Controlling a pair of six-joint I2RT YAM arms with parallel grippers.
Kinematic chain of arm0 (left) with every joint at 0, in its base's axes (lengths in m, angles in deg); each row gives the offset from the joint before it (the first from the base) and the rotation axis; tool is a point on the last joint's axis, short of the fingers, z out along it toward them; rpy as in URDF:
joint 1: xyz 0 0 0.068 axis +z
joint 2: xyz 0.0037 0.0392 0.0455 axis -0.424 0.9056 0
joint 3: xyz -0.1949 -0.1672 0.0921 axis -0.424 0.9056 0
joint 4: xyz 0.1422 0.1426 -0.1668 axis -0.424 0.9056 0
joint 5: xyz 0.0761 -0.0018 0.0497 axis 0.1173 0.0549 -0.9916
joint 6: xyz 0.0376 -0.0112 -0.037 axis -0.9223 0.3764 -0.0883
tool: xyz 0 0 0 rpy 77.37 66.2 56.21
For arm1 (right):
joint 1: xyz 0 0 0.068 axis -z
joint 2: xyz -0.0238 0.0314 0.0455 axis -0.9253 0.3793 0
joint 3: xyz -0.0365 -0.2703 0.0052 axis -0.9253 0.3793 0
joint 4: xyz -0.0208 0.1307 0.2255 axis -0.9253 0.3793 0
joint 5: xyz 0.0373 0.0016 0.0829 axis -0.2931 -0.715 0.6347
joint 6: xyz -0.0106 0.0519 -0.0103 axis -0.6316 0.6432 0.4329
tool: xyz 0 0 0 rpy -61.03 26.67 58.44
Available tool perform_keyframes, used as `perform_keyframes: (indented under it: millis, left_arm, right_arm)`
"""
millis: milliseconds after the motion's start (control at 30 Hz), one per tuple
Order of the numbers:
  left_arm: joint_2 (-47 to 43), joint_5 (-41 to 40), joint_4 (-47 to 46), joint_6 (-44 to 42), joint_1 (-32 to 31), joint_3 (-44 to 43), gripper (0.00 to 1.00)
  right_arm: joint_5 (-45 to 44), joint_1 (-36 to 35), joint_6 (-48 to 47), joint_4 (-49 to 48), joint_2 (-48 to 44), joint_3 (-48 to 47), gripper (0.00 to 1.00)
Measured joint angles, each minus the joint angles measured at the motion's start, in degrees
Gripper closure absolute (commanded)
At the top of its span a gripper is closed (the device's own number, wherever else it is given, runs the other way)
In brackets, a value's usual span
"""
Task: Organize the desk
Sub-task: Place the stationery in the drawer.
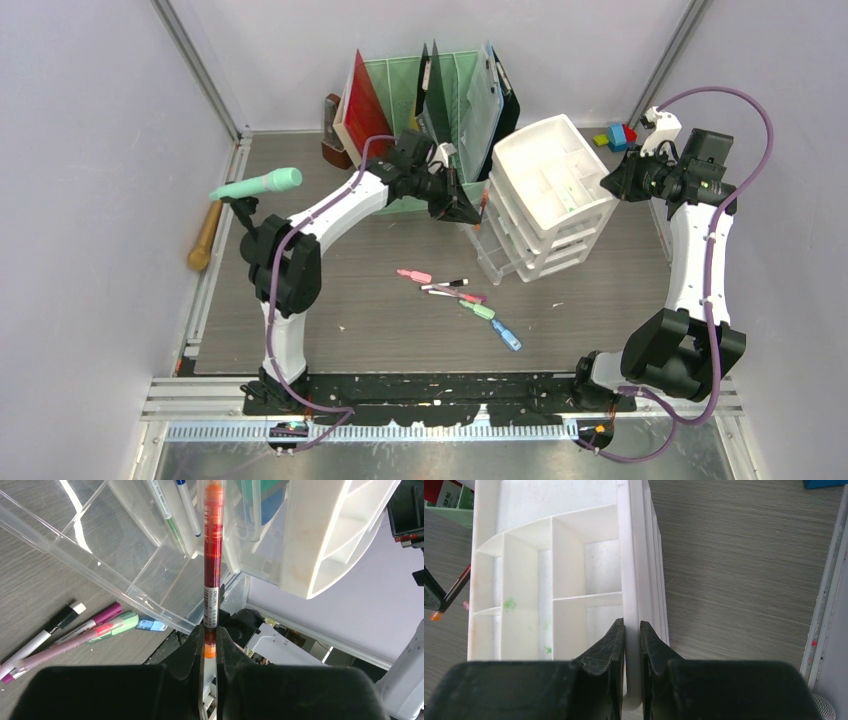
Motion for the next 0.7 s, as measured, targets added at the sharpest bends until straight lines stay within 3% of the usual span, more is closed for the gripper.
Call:
perform_keyframes:
  millis: [400, 700]
  left_arm:
    - [3.0, -2.8, -5.3, 6.8, -0.7, -0.3, 0.73]
    - [3.5, -3.2, -4.7, 3.9, -1.4, -0.4, 0.64]
  right_arm:
    - [0.0, 0.0, 0.0, 0.0, 0.0, 0.0, 0.99]
    - [0.0, 0.0, 0.0, 0.0, 0.0, 0.0, 0.99]
